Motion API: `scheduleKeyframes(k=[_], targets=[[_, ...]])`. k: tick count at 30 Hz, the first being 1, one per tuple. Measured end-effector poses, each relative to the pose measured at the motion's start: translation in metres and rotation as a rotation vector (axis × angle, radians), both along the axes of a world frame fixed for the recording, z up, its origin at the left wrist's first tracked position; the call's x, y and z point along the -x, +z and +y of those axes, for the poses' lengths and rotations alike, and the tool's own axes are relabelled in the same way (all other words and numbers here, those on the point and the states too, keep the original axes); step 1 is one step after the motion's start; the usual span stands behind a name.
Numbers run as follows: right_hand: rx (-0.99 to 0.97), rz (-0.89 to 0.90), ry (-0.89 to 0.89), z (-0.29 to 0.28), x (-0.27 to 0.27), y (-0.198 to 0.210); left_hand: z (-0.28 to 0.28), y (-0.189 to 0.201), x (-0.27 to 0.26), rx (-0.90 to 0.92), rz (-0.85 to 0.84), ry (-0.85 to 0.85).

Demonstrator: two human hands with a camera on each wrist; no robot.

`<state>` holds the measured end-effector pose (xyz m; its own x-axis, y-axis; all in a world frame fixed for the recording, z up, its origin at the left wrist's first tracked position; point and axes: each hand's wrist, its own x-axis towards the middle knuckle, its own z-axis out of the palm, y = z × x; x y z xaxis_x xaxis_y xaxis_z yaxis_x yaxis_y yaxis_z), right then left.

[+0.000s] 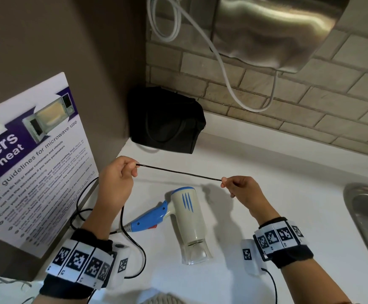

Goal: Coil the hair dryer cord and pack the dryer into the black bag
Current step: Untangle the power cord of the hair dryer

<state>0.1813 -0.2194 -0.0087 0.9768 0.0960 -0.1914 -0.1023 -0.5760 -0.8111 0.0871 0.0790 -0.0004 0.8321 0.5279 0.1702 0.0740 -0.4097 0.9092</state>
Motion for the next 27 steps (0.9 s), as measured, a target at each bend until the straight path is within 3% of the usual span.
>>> scheduleKeyframes(k=[9, 12, 17, 20, 27], targets=[[0.306, -0.159, 0.037, -0.01, -0.013, -0.026, 0.002, -0.004, -0.001, -0.026, -0.025, -0.024], [0.366, -0.175, -0.002, -0.014, -0.02, -0.029, 0.005, -0.006, -0.001, -0.04, 0.041, -0.145], [0.263, -0.118, -0.033, -0.027, -0.024, -0.021, 0.03, -0.017, 0.002, -0.092, 0.193, -0.316], [0.276, -0.197, -0.11, -0.04, -0.031, -0.012, 0.034, -0.022, 0.005, -0.127, 0.252, -0.342], [0.248, -0.112, -0.262, -0.067, -0.039, -0.025, 0.019, 0.009, 0.006, 0.146, 0.106, -0.459]])
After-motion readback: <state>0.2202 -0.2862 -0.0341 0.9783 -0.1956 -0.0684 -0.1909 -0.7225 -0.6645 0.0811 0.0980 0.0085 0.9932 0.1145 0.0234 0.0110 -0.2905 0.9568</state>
